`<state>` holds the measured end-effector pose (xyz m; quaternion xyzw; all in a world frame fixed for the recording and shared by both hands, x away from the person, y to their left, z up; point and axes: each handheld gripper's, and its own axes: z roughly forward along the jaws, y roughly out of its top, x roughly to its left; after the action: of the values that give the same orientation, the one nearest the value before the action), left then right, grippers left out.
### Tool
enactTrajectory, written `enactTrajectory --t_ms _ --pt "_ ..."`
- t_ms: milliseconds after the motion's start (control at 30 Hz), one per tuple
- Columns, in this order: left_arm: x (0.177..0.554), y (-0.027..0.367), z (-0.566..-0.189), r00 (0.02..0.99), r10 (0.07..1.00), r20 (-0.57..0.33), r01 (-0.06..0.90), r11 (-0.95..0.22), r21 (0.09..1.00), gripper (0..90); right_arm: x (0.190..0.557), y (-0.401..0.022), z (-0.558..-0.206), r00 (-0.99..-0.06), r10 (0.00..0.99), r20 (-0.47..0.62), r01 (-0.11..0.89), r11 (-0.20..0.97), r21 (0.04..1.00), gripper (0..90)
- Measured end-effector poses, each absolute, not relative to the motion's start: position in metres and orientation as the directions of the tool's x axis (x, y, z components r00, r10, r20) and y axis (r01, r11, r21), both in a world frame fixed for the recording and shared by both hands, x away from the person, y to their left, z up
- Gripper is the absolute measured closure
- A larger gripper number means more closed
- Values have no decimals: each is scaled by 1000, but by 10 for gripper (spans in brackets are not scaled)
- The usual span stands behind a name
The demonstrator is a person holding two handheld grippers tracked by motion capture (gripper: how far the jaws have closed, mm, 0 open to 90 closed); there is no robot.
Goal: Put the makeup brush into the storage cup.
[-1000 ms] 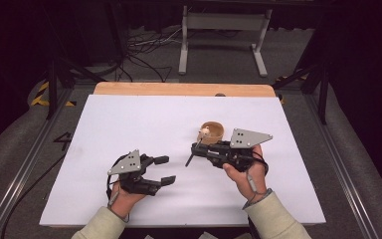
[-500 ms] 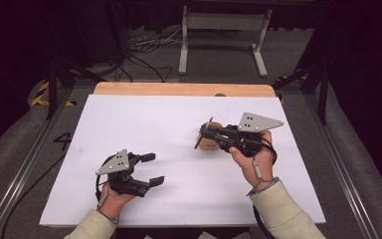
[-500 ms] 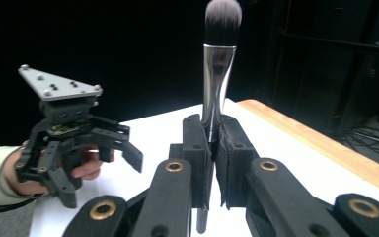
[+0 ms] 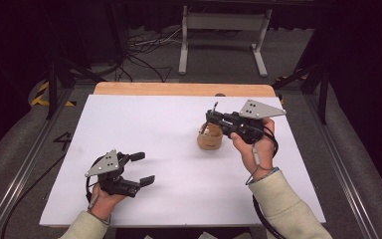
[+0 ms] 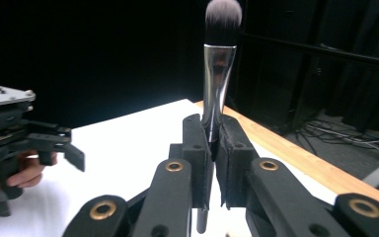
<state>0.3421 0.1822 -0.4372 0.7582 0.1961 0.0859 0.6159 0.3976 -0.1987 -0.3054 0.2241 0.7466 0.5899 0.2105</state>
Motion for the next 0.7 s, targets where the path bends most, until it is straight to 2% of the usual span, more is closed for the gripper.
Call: enactTrajectory --t_ms 700 --pt "344 183 -440 905 411 -108 195 -178 964 126 429 -212 -305 -659 747 -85 108 206 973 838"
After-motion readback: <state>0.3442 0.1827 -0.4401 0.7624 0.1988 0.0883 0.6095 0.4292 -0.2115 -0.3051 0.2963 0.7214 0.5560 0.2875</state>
